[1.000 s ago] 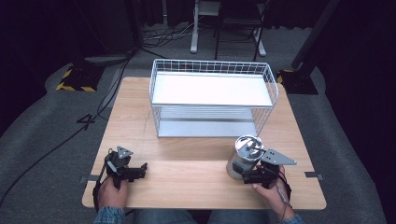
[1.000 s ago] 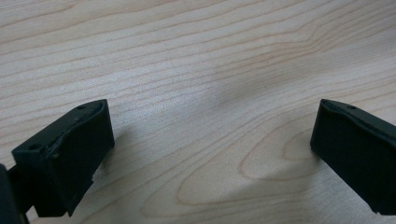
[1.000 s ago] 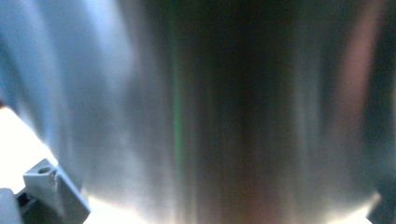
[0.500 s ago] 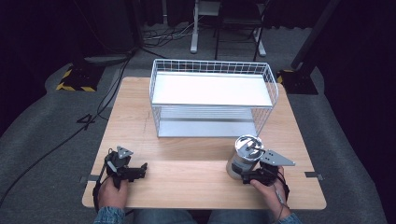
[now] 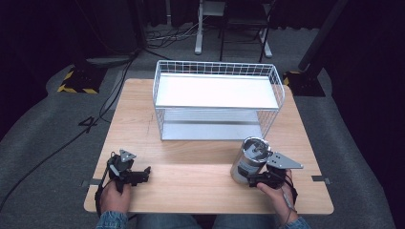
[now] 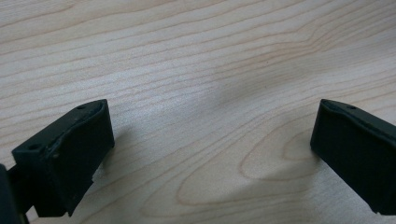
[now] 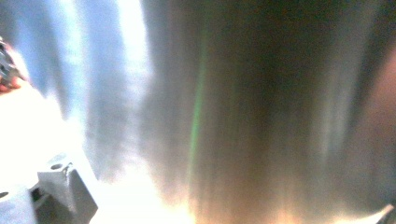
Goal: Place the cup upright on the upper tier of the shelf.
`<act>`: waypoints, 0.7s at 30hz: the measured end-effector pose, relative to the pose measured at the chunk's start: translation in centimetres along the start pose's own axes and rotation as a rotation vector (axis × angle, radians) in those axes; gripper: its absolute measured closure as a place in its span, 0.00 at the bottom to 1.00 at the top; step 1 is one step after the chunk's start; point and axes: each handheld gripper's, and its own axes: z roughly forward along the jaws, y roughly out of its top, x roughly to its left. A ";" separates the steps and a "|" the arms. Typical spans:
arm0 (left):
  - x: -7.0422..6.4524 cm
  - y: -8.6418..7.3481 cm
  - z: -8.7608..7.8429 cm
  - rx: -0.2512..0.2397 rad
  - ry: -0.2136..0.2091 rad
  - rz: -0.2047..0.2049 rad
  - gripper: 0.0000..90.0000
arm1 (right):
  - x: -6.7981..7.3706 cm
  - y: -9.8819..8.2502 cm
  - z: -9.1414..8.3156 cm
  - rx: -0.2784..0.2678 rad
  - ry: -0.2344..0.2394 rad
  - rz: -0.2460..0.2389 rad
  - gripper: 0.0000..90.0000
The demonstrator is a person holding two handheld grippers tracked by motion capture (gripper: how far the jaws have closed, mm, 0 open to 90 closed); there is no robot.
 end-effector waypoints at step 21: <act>0.0 0.0 0.0 0.000 0.000 0.000 0.00 | -0.1 5.9 -1.4 -0.003 -0.002 -0.047 0.04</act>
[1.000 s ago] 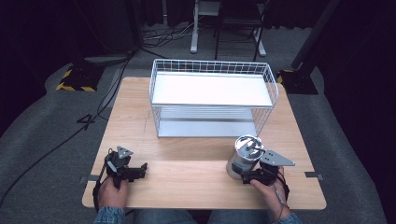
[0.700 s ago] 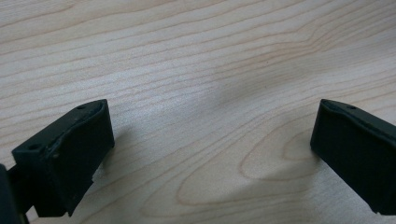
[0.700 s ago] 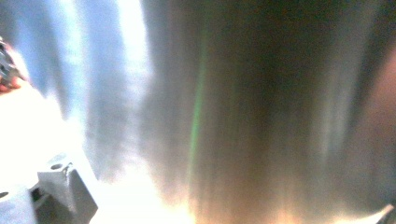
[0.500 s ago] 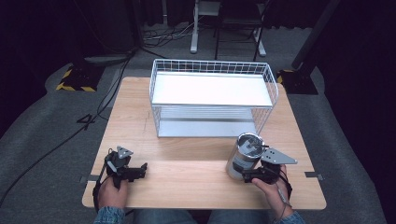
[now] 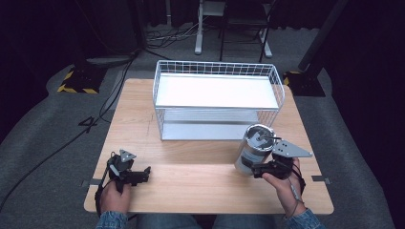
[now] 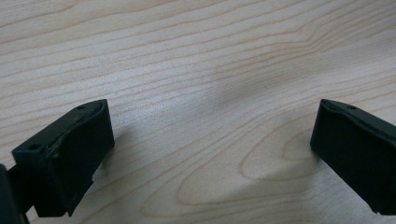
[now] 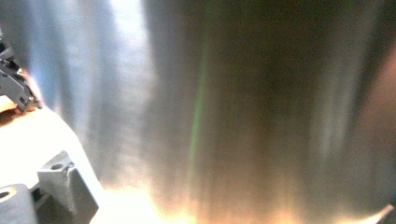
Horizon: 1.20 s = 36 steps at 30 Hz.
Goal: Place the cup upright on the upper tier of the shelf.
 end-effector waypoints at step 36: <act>0.0 0.0 0.0 0.000 0.001 0.000 0.00 | -1.9 14.4 0.0 -0.008 -0.004 -0.037 0.04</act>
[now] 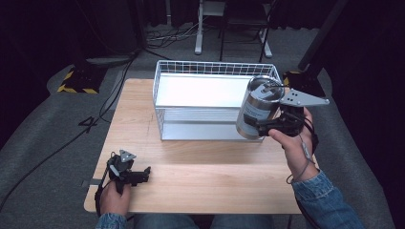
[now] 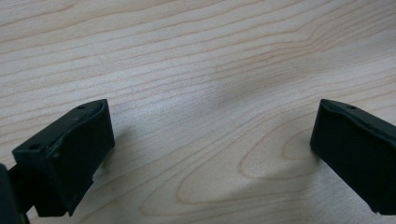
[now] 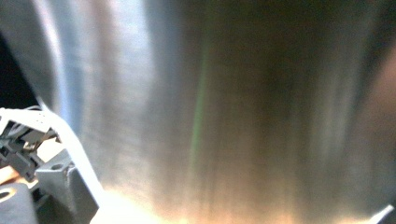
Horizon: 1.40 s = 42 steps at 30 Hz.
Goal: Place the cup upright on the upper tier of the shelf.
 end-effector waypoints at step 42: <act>0.0 0.1 0.1 0.001 -0.006 0.007 0.00 | -4.7 4.9 11.3 -0.024 -0.097 0.061 0.04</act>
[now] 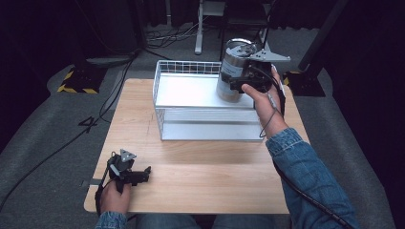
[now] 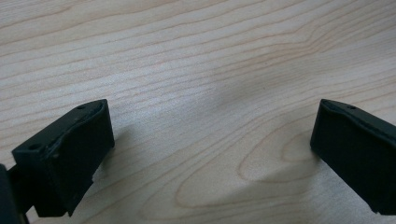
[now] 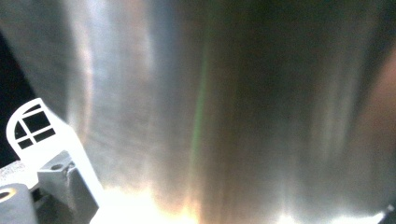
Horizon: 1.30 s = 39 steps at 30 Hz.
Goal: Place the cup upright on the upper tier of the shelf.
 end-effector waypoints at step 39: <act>0.0 0.0 0.0 0.000 0.000 0.000 0.00 | 0.1 -1.1 1.2 0.001 -0.058 -0.069 0.00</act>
